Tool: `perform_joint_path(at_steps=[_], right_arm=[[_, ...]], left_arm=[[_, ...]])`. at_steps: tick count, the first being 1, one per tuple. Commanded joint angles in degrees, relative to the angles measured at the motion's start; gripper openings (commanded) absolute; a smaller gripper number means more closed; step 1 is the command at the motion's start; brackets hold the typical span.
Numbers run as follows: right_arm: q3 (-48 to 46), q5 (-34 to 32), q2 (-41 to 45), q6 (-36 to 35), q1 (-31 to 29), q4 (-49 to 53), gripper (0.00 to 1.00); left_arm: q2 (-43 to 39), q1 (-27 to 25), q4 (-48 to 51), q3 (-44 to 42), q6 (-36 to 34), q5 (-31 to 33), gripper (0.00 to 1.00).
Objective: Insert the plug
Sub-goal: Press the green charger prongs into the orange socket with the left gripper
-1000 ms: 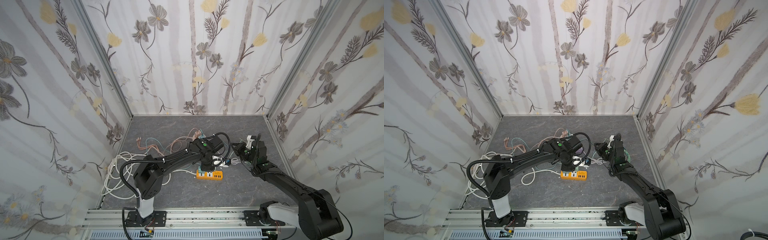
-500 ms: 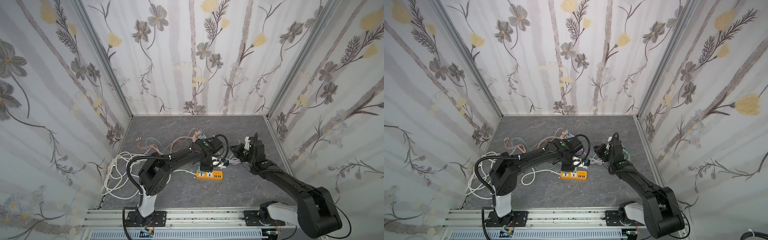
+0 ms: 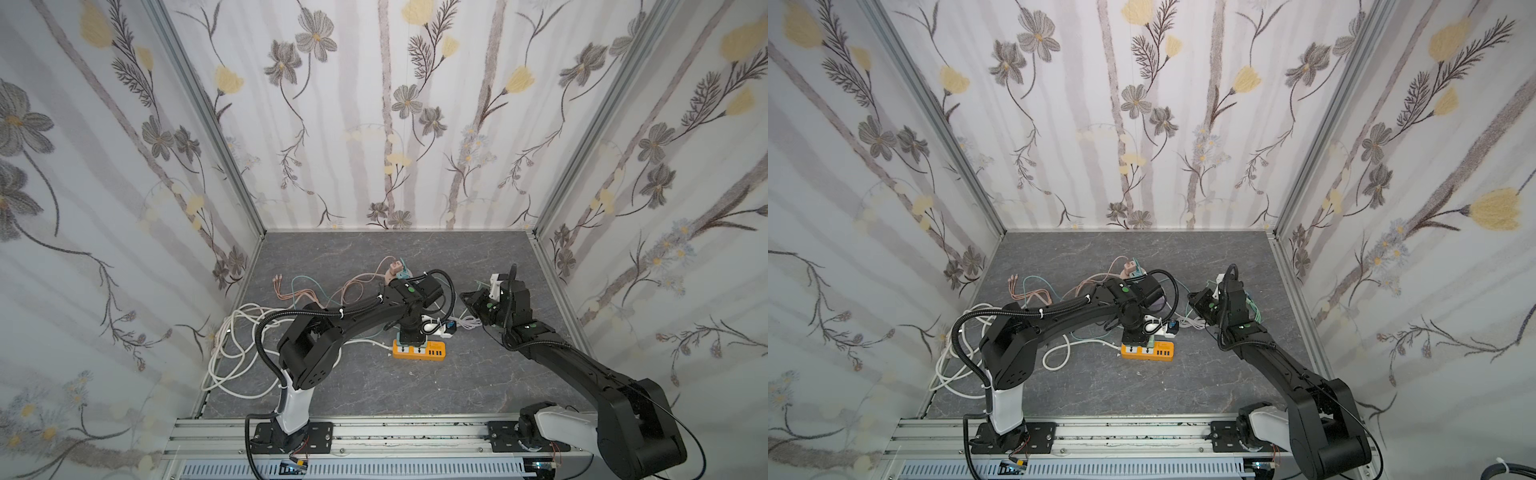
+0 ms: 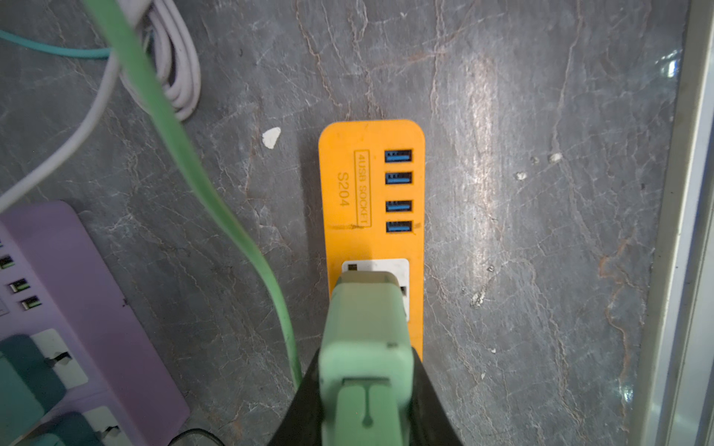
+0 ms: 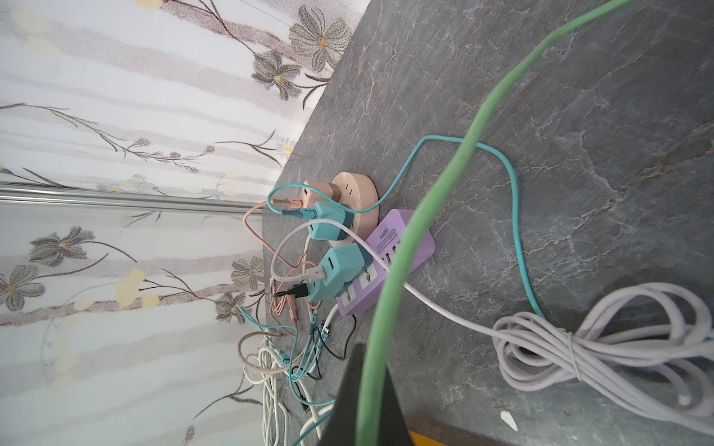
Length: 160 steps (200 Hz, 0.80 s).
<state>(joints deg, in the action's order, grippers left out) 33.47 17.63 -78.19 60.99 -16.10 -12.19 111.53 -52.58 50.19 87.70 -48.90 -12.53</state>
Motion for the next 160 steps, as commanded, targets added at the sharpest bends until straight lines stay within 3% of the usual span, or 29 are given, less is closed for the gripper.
perform_joint_path(at_steps=[1, 77, 160], right_arm=[[0.3, 0.1, 0.3, -0.5, 0.0, 0.3, 0.0], [-0.2, 0.0, 1.0, -0.6, 0.0, 0.8, 0.0], [-0.1, -0.1, 1.0, -0.7, 0.0, 1.1, 0.01]], left_arm=[[0.9, 0.4, -2.5, -1.2, -0.7, 1.2, 0.0], [1.1, 0.2, -1.2, -0.7, -2.1, 4.4, 0.0], [0.5, -0.3, 4.6, 1.6, -1.8, 0.5, 0.0]])
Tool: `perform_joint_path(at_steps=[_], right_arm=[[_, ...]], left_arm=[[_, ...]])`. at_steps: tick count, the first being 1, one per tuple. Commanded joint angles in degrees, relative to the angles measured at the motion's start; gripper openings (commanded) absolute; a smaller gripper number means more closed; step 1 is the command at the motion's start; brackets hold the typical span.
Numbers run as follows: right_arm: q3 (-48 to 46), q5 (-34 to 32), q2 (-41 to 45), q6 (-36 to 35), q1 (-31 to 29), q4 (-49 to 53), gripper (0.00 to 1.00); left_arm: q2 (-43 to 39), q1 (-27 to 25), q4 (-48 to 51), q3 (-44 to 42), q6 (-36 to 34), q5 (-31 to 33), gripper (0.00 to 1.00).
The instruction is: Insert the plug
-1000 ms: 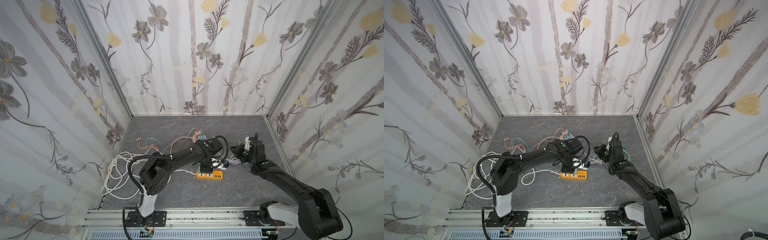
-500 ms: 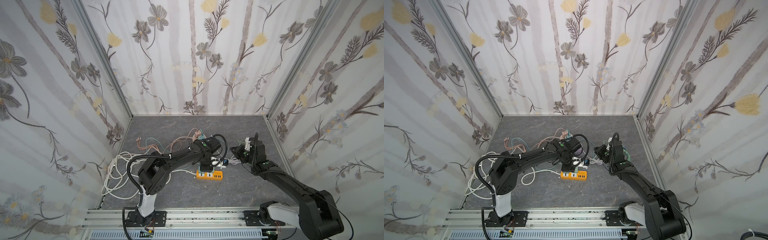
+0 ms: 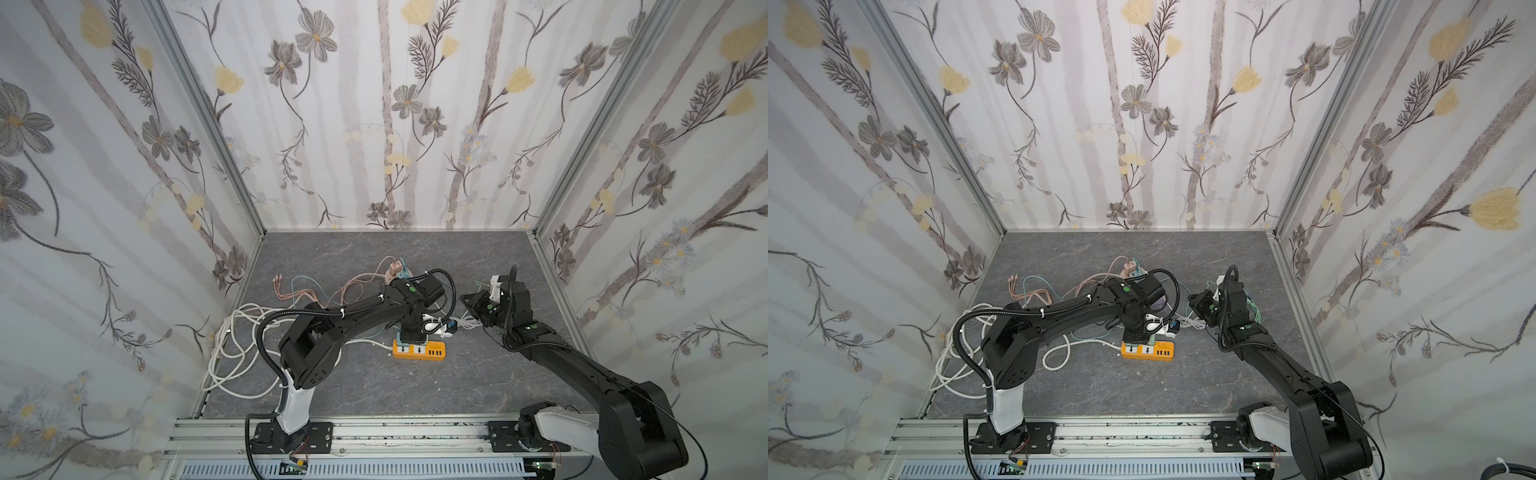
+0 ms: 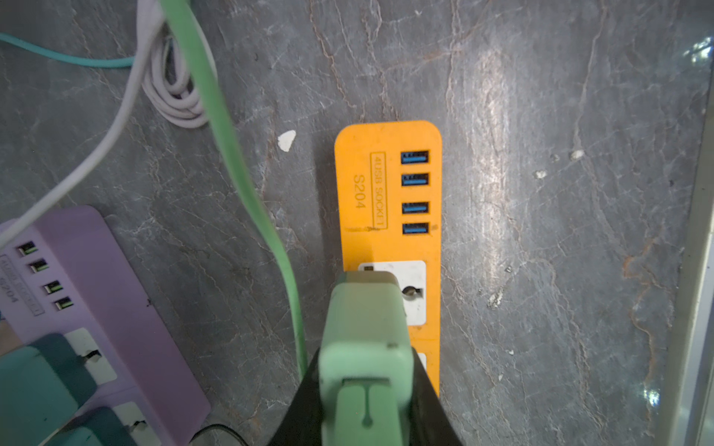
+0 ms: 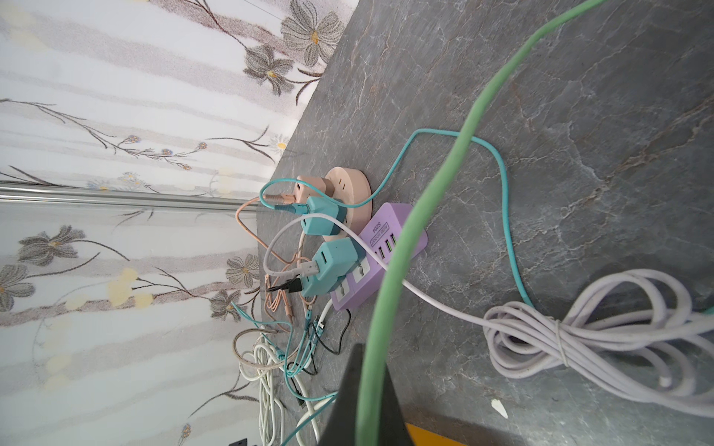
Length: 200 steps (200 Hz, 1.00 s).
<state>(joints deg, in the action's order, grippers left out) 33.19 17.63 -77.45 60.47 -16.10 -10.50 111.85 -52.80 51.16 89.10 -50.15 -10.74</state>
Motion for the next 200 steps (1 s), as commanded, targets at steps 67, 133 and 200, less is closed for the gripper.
perform_joint_path(at_steps=[67, 133, 200], right_arm=[[0.4, -0.4, 0.8, -0.4, 0.0, 0.2, 0.01], [3.7, -0.2, -0.8, -5.1, -0.1, 3.5, 0.05], [11.9, -7.1, -3.9, -12.2, 0.4, 24.3, 0.82]], left_arm=[[2.5, 0.0, -1.2, -3.1, -2.0, 0.5, 0.0], [2.0, 1.6, -7.8, -10.1, 1.3, 3.6, 0.0], [-12.6, 1.6, -7.3, -3.2, 7.9, -6.8, 1.0]])
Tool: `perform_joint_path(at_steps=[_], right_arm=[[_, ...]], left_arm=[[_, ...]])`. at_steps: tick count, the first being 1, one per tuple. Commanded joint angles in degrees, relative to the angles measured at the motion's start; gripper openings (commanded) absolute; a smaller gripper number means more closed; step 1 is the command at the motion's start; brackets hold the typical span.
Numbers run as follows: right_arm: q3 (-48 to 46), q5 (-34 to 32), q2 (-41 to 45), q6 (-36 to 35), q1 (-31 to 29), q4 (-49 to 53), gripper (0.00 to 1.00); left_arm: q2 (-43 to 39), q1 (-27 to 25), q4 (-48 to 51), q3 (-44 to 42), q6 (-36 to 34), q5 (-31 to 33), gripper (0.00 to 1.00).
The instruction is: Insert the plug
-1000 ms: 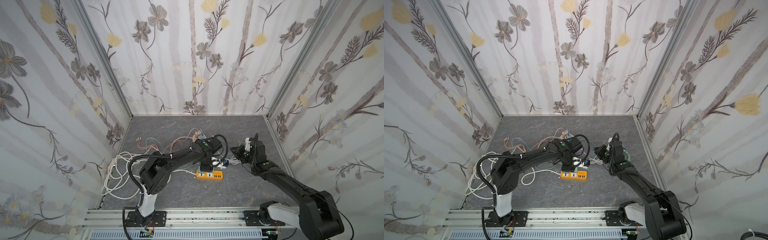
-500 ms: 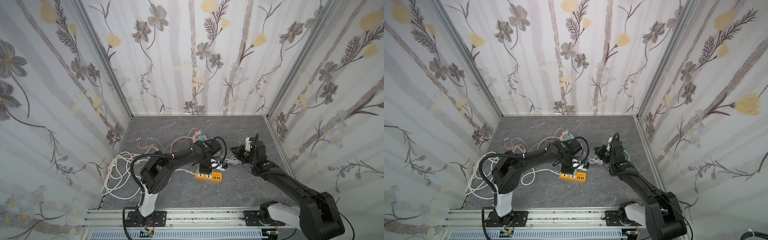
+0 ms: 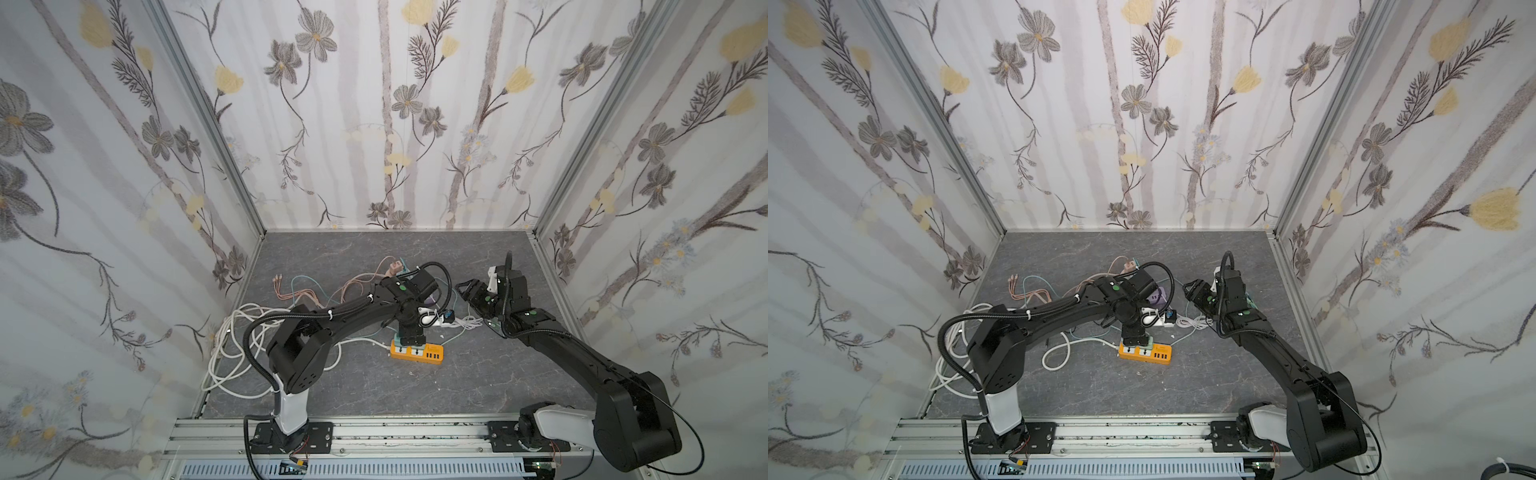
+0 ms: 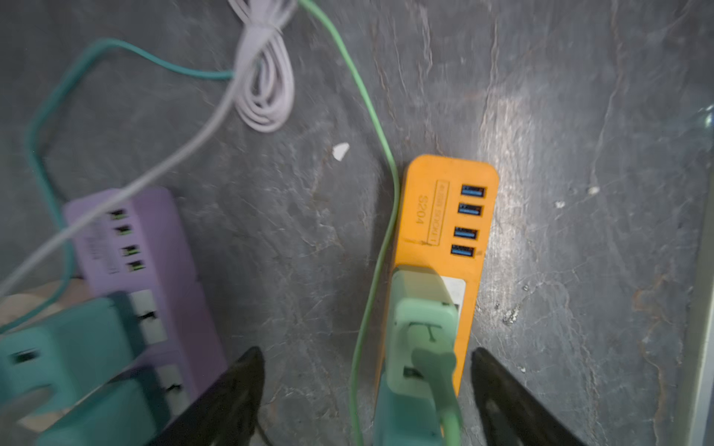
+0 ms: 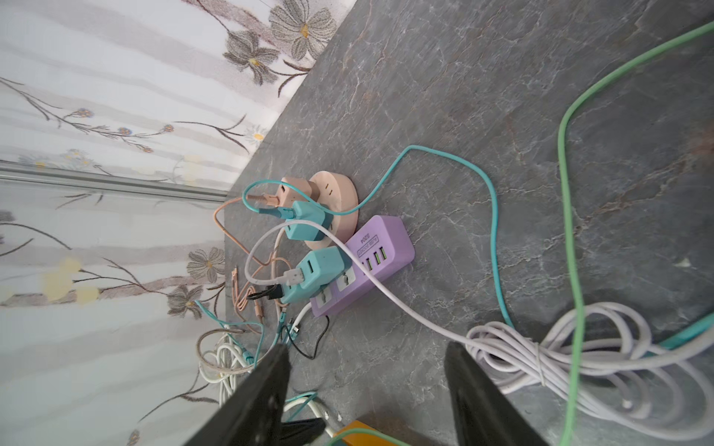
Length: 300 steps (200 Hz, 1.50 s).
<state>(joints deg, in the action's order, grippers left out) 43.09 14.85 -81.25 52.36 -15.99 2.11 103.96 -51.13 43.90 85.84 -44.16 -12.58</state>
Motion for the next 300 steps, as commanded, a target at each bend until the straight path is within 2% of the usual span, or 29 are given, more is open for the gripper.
perform_joint_path(at_steps=[1, 11, 25, 41, 51, 71, 87, 104, 110, 115, 137, 155, 168, 187, 201, 219, 228, 242, 255, 265, 300], right_arm=[[2.0, -4.4, -0.1, -4.1, 0.3, 11.9, 0.83], [1.8, -4.9, 1.0, -6.2, 0.7, 15.6, 0.99], [1.5, -7.9, 3.9, -10.3, 1.5, 20.7, 0.99], [0.9, -17.1, 8.9, -14.3, 2.3, 25.2, 0.99], [0.4, -23.4, 12.1, -16.4, 3.3, 26.3, 0.99], [-2.6, -35.8, 17.4, -20.5, 5.0, 22.8, 0.99], [-6.6, -42.7, 19.8, -25.8, 5.6, 13.7, 0.99], [-10.7, -49.7, 19.8, -31.7, 5.9, 3.1, 0.99], [-11.9, -52.3, 19.1, -33.9, 6.1, -1.4, 0.99], [-11.2, -53.4, 18.4, -34.0, 7.0, -1.0, 0.99], [-11.2, -50.4, 13.5, -37.4, 10.7, -7.7, 0.99], [-12.8, -42.8, 8.2, -38.9, 13.4, -15.9, 0.99], [-13.7, -36.9, 4.0, -41.1, 14.4, -22.6, 0.99], [-12.4, -30.2, 0.6, -45.8, 14.6, -27.0, 0.99], [-12.8, -26.9, -1.3, -49.7, 14.6, -31.9, 0.99], [-15.2, -21.8, -4.2, -50.7, 15.5, -39.9, 0.99], [-15.9, -19.6, -3.1, -50.9, 15.9, -38.9, 0.99], [-19.3, -18.3, -4.2, -51.2, 16.0, -46.3, 0.99], [-21.5, -19.1, -6.2, -51.0, 16.1, -53.4, 0.99], [-20.7, -20.1, -5.0, -50.6, 16.1, -49.4, 0.99], [-21.2, -20.0, -5.5, -50.7, 16.1, -51.3, 1.0]], left_arm=[[-4.9, 0.0, 0.0, 0.0, 1.9, -5.0, 1.0], [-7.9, 0.3, -0.3, -1.2, 3.0, -4.9, 1.0], [-13.3, 1.4, -3.5, -5.2, 6.0, -4.4, 1.0], [-21.8, 3.7, -14.0, -13.2, 11.9, 0.7, 1.0], [-27.6, 5.7, -24.1, -20.5, 15.8, 7.3, 1.0], [-37.6, 11.2, -42.3, -33.7, 25.5, 25.7, 1.0], [-42.9, 17.1, -46.8, -41.0, 33.8, 38.9, 1.0], [-45.9, 22.8, -49.8, -48.9, 38.8, 53.4, 1.0], [-46.5, 24.9, -50.7, -51.5, 40.4, 56.7, 1.0], [-46.8, 27.1, -51.0, -53.6, 41.6, 57.6, 1.0], [-46.2, 37.3, -52.5, -60.6, 49.1, 55.6, 1.0], [-43.6, 42.7, -59.2, -64.9, 49.9, 49.0, 1.0], [-40.5, 45.1, -65.5, -66.4, 49.2, 42.0, 1.0], [-34.1, 46.8, -72.1, -65.2, 49.0, 34.2, 1.0], [-29.3, 47.0, -75.3, -63.1, 47.0, 31.5, 1.0], [-24.7, 47.2, -83.8, -62.9, 45.0, 28.2, 1.0], [-22.6, 47.3, -88.1, -63.2, 44.2, 26.9, 1.0], [-18.2, 47.5, -93.0, -64.1, 44.0, 24.3, 1.0], [-12.5, 47.4, -104.0, -66.1, 42.5, 23.2, 1.0], [-14.9, 47.5, -97.2, -64.8, 44.2, 23.8, 1.0], [-14.3, 49.0, -96.8, -64.1, 46.3, 25.0, 1.0]])
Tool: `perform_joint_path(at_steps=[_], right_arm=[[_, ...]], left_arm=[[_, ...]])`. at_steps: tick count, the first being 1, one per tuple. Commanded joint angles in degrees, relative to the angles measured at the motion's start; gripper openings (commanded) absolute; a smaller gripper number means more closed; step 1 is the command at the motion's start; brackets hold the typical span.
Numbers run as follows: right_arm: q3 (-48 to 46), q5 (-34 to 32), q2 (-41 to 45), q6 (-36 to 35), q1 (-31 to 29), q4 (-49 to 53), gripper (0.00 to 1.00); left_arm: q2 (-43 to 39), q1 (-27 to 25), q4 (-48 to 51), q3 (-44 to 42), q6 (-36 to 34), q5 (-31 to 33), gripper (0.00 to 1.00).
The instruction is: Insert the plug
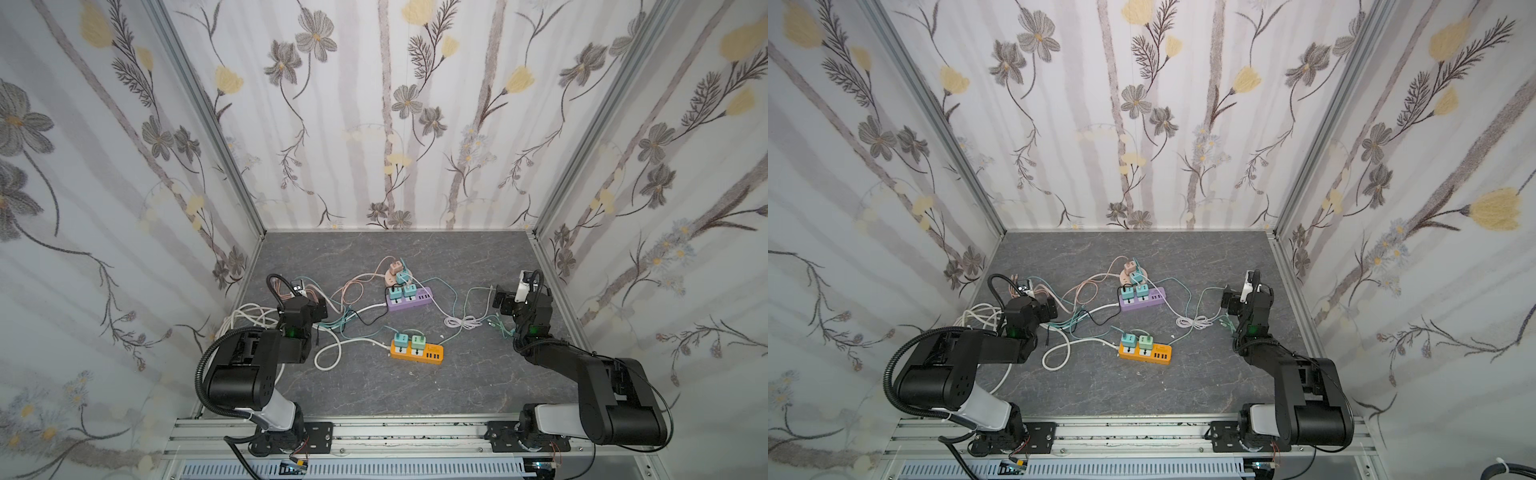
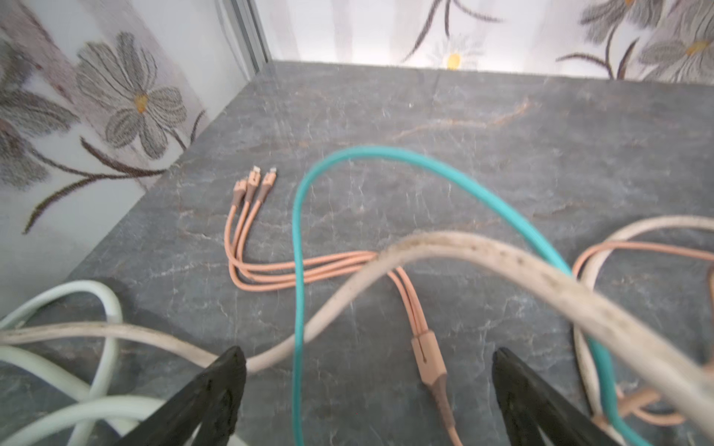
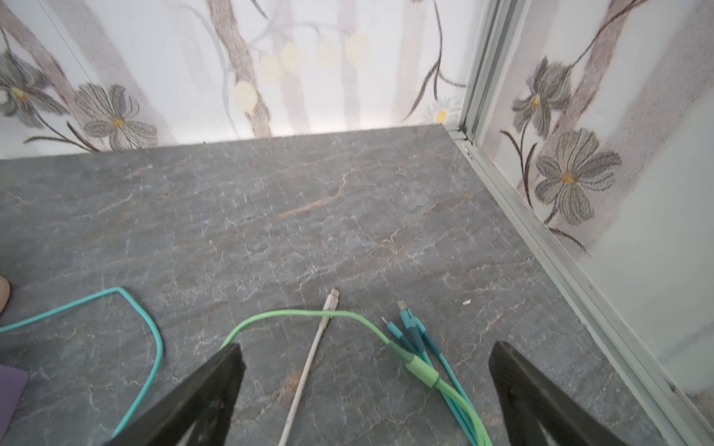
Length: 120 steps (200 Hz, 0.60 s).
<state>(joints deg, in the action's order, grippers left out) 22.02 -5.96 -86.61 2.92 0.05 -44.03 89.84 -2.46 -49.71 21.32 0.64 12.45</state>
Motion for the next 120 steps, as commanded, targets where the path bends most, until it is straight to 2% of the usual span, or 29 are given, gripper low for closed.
perform_joint_path(at_steps=[1, 88, 99, 109, 120], right_arm=[[-0.1, 0.8, -0.1, -1.2, 0.0, -5.1, 1.0], [-0.2, 0.3, -0.1, -1.3, -0.1, -5.4, 0.99], [-0.5, -2.1, -0.1, -1.3, -0.4, -5.9, 0.99], [-1.4, -6.9, 0.1, 0.1, -0.7, -7.3, 0.99], [-1.5, -7.2, 0.0, 0.6, -0.7, -7.8, 0.99]], left_arm=[[-0.2, 0.3, -3.2, 0.4, 1.5, -0.1, 1.0], [0.1, 0.3, -3.9, 0.3, 1.4, 0.0, 1.0], [0.1, 0.3, -3.9, 0.3, 1.4, 0.0, 1.0], [0.1, 0.3, -3.9, 0.3, 1.4, 0.0, 1.0], [0.1, 0.3, -3.9, 0.2, 1.4, 0.0, 1.0]])
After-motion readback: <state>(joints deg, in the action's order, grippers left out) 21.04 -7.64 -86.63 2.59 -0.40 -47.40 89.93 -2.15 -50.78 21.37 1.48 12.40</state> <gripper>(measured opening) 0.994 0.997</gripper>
